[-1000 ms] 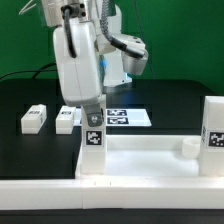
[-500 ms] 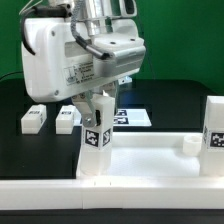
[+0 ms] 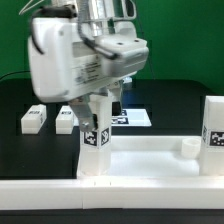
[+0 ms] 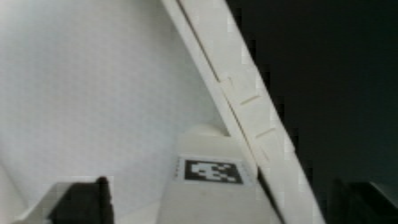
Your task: Assemble desk
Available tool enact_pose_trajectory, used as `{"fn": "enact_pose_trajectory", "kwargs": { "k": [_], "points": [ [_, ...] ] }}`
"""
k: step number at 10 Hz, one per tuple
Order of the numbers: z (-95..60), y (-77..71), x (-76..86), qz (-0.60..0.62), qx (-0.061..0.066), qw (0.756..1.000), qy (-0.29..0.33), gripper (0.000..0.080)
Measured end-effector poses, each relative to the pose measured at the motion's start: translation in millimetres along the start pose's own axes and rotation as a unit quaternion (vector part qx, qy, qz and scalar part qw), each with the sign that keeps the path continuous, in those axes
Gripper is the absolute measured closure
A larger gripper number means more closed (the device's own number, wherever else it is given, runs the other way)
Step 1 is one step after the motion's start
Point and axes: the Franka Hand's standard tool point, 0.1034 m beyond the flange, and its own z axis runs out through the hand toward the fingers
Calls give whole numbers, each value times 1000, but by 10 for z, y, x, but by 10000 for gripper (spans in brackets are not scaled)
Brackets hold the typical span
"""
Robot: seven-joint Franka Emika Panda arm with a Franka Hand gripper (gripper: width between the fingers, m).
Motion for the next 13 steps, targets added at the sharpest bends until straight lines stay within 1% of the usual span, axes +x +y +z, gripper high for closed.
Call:
{"fn": "enact_pose_trajectory", "kwargs": {
  "k": [1,2,3,5,7,8,9,10,11,12,13],
  "points": [
    [19,70,-30,-92,-20,996,-1,169],
    [31,110,-50,-145,-32,989,-3,155],
    [28,94,-33,-169,-29,985,-2,151],
    [29,95,-32,-231,-29,972,-4,150],
    [18,96,-7,-326,-31,945,-7,150],
    [-36,115,82,-397,-41,917,-17,150],
    [-79,81,164,-476,-43,878,-17,150],
    [-89,45,209,-535,-39,844,-19,150],
    [-80,52,199,-520,-40,853,-19,150],
    [-77,54,197,-511,-40,859,-18,281],
    [-76,54,198,-506,-40,861,-18,281]
  ]
}}
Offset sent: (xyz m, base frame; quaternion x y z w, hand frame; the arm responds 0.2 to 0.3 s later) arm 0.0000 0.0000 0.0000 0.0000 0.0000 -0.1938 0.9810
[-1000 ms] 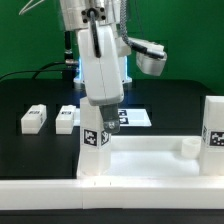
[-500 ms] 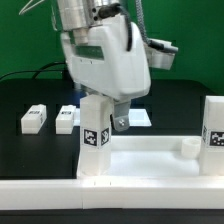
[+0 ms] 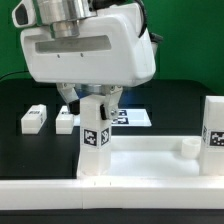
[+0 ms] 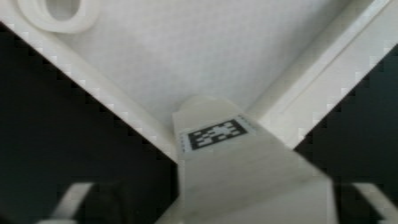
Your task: Assemble desk
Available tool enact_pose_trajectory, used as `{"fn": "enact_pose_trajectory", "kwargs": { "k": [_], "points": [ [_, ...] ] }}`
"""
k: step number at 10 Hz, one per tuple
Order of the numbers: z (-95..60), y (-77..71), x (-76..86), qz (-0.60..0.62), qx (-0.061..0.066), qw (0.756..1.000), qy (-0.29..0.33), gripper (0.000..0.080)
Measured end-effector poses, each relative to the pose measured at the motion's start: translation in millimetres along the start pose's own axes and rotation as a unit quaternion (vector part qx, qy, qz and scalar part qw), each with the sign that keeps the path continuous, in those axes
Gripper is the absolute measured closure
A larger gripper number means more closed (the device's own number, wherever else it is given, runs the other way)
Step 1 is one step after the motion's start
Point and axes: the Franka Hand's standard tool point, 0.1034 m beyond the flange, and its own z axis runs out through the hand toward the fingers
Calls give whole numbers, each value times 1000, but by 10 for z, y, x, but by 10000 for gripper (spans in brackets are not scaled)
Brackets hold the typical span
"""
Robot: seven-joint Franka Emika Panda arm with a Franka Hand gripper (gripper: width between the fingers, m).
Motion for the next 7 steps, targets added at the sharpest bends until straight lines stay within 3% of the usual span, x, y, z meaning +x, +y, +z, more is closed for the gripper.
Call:
{"fn": "enact_pose_trajectory", "kwargs": {
  "k": [1,2,5,7],
  "points": [
    [5,-3,-4,34,0,999,-1,421],
    [6,-2,-3,70,0,998,-1,511],
    [7,-6,-6,146,0,989,0,511],
    [5,-38,-10,340,7,941,0,511]
  ]
}}
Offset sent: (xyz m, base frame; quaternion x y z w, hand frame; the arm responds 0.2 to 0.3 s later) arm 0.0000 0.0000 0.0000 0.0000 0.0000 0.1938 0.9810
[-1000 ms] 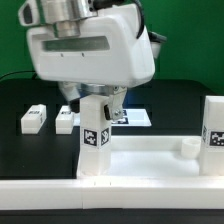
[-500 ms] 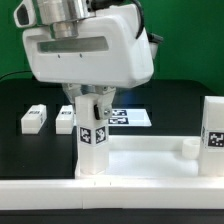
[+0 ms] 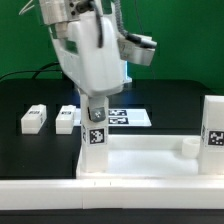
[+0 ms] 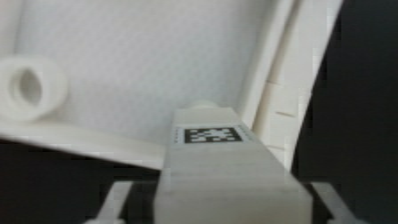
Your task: Assemble desk
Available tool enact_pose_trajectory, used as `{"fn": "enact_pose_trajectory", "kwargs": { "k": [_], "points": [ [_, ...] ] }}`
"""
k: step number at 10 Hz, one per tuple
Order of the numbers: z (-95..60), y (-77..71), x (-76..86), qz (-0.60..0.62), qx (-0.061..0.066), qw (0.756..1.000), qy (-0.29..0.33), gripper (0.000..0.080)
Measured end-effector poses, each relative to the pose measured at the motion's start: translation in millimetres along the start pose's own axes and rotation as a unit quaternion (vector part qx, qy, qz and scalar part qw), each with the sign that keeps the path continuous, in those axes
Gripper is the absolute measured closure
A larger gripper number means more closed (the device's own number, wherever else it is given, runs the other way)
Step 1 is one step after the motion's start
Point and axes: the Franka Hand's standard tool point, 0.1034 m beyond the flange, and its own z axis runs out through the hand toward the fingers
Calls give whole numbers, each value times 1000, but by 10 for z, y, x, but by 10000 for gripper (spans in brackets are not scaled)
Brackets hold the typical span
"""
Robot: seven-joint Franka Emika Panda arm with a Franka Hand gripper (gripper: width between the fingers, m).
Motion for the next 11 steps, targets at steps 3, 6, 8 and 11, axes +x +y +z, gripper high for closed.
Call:
{"fn": "enact_pose_trajectory", "kwargs": {
  "k": [3,6,8,11],
  "points": [
    [16,-60,-24,209,31,978,1,503],
    [11,-45,-18,219,27,975,14,495],
    [17,-48,-27,217,27,976,12,328],
    [-318,-194,-343,197,49,979,-4,159]
  ]
}}
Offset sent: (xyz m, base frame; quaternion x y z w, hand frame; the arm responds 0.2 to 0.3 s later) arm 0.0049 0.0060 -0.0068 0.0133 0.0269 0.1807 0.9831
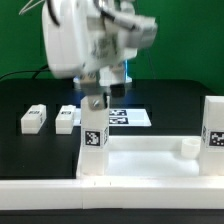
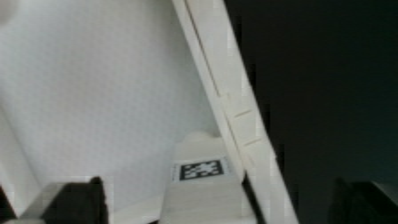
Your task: Assemble desk
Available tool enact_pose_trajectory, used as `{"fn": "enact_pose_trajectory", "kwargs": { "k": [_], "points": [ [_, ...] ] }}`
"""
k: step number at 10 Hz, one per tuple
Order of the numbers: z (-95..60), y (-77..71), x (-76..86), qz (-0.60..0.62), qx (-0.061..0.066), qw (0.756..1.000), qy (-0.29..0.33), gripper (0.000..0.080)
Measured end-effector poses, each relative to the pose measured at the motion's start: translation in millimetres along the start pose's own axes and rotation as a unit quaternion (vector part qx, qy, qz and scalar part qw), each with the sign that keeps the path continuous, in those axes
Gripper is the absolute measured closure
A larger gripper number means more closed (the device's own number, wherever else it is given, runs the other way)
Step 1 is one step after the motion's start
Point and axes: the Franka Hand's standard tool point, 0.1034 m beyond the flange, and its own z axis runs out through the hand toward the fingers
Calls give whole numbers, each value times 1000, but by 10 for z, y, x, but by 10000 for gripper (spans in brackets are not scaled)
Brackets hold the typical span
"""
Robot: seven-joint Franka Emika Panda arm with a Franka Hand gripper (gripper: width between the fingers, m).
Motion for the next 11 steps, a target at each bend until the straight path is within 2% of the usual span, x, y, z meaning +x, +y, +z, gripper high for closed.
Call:
{"fn": "enact_pose_trajectory", "kwargs": {
  "k": [1,2,3,7,9,11],
  "points": [
    [-75,17,-144,0,3,1000,-6,159],
    [-154,63,-355,-1,1,1000,-15,151],
    [-158,112,-516,5,-1,1000,-18,151],
    [-120,122,-485,-10,-2,1000,-15,150],
    [-1,413,-483,-61,-24,998,-9,150],
    [176,718,-263,-111,-57,992,13,150]
  ]
}}
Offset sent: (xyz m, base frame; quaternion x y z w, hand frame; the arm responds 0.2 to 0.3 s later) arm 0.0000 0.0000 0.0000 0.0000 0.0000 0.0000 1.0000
